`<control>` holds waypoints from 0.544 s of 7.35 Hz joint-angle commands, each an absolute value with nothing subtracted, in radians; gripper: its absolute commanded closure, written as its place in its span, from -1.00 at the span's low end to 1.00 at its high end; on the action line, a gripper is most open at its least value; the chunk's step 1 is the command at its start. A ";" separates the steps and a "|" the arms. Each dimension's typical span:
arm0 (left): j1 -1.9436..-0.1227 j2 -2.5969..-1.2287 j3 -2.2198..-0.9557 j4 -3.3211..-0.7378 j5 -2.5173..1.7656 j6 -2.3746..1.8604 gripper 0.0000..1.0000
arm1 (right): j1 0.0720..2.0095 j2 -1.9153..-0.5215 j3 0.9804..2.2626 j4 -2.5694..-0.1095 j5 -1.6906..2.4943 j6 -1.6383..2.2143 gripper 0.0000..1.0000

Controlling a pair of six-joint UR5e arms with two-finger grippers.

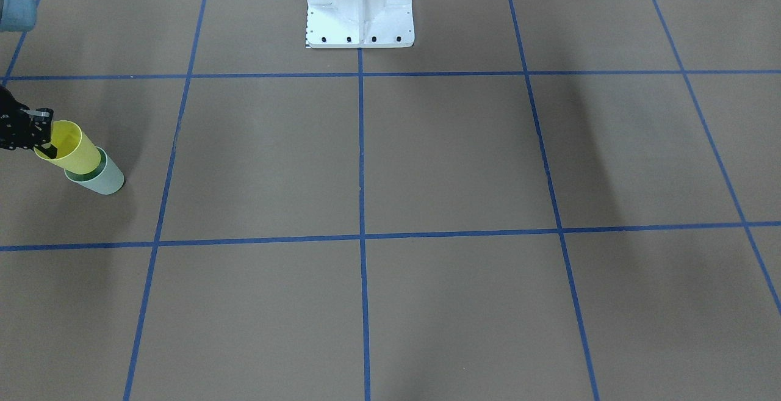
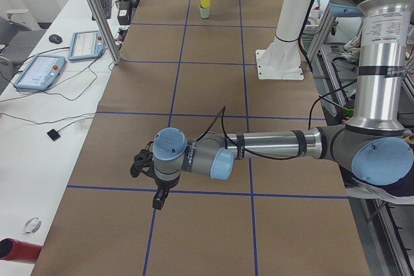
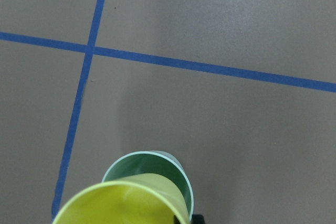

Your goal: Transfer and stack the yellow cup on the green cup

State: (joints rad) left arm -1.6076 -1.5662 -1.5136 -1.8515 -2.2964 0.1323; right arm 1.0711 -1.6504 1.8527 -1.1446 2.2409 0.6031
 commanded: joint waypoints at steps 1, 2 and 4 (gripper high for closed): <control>-1.608 -1.566 -1.513 -1.852 -2.296 0.133 -1.00 | 1.069 -1.646 1.852 -1.144 2.240 0.604 1.00; -1.608 -1.566 -1.513 -1.852 -2.296 0.133 -1.00 | 1.069 -1.646 1.852 -1.144 2.240 0.603 1.00; -1.608 -1.566 -1.514 -1.852 -2.296 0.133 -1.00 | 1.068 -1.643 1.853 -1.144 2.240 0.592 -0.98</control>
State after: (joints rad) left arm -1.6076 -1.5662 -1.5133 -1.8515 -2.2970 0.1334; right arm 1.0688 -1.6452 1.8523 -1.1443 2.2397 0.6002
